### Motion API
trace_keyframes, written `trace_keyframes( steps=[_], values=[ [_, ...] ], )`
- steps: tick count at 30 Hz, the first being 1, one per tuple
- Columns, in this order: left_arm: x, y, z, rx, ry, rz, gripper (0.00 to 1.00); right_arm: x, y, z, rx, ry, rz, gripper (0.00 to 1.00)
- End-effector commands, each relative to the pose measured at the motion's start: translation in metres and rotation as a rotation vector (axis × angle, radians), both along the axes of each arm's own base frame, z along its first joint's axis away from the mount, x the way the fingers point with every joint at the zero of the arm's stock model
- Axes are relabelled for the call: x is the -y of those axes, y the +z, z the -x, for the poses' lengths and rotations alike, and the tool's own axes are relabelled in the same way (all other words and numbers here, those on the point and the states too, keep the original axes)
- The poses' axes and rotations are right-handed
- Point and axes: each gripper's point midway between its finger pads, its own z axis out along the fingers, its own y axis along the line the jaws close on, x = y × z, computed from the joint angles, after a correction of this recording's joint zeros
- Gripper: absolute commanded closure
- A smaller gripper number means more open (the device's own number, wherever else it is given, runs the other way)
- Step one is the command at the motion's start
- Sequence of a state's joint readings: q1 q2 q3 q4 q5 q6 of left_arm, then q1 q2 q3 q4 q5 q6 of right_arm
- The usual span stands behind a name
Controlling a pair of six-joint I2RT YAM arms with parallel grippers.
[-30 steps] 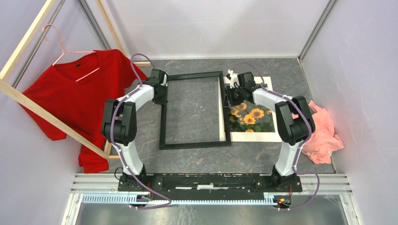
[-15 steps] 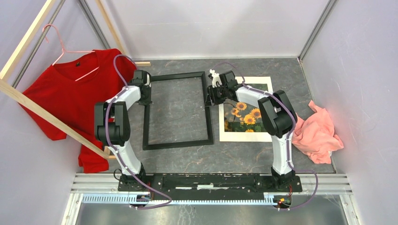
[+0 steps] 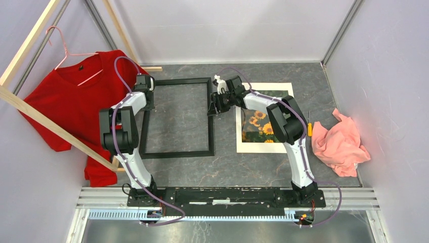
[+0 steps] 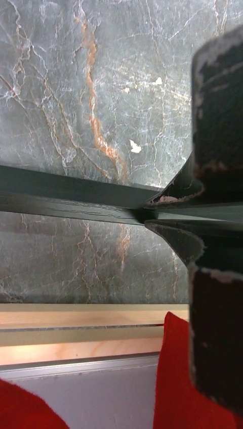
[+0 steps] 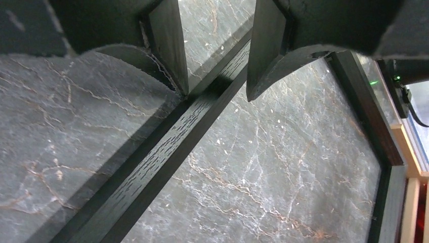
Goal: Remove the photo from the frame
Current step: Place the photo frame item at the center of the board.
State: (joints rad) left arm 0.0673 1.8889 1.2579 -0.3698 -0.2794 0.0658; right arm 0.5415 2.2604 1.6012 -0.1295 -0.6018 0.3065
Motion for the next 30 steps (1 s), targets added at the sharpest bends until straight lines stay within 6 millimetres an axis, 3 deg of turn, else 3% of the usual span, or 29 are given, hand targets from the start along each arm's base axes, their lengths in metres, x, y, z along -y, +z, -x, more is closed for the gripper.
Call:
trace_keyframes(
  steps=[1, 6, 10, 19, 22, 26, 30],
  values=[
    [0.007, -0.026, 0.007, -0.068, -0.036, 0.041, 0.77, -0.054, 0.045, 0.013, 0.094, 0.146, -0.175, 0.48],
    [0.007, -0.006, 0.001, -0.019, -0.032, 0.04, 0.63, -0.045, 0.062, 0.008, 0.185, 0.163, -0.108, 0.38],
    [0.007, 0.013, -0.002, 0.022, -0.031, 0.042, 0.51, -0.024, 0.075, 0.004, 0.284, 0.156, -0.01, 0.28],
    [0.016, 0.032, 0.0, 0.045, -0.034, 0.089, 0.26, 0.026, 0.108, 0.013, 0.409, 0.192, 0.137, 0.18],
    [0.024, 0.039, 0.003, 0.048, -0.053, 0.128, 0.17, 0.053, 0.118, 0.017, 0.415, 0.179, 0.151, 0.14],
    [0.041, 0.049, 0.009, 0.051, -0.097, 0.206, 0.04, 0.105, 0.121, 0.015, 0.393, 0.117, 0.15, 0.13],
    [0.056, 0.065, 0.018, 0.07, -0.156, 0.261, 0.0, 0.176, 0.113, 0.005, 0.362, 0.016, 0.183, 0.13]
  ],
)
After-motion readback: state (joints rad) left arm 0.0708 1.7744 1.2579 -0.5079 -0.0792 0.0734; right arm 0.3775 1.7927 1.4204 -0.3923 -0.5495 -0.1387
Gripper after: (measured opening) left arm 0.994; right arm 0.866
